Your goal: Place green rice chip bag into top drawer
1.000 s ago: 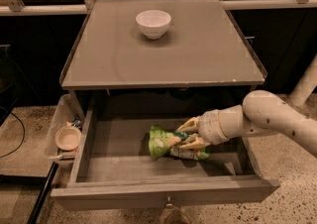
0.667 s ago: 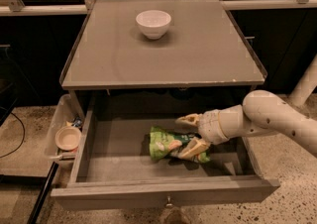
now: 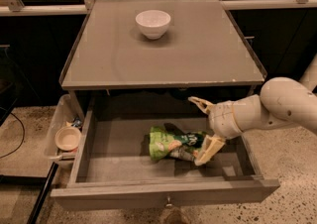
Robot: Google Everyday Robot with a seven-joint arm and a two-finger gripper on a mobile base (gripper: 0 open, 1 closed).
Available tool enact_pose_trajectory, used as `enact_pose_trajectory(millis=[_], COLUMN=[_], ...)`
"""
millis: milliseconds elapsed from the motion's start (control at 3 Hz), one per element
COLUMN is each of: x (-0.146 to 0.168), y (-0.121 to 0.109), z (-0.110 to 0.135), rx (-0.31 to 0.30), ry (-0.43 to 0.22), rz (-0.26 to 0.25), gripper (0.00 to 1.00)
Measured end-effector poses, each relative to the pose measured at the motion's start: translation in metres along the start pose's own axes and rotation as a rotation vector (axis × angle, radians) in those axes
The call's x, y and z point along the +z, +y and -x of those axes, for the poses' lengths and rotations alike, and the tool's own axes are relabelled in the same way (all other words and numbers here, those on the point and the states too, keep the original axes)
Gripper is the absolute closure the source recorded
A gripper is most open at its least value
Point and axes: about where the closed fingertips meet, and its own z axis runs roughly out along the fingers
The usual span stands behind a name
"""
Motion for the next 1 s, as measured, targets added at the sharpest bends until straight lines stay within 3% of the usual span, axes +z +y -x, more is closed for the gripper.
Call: enact_pose_trajectory(millis=[667,1000], x=[-0.104,-0.111], y=[-0.005,-0.011], z=[0.033,0.034], rx=[-0.101,-0.107], ry=[0.047,0.053], rz=[-0.002,-0.010], gripper=[0.00,0.00])
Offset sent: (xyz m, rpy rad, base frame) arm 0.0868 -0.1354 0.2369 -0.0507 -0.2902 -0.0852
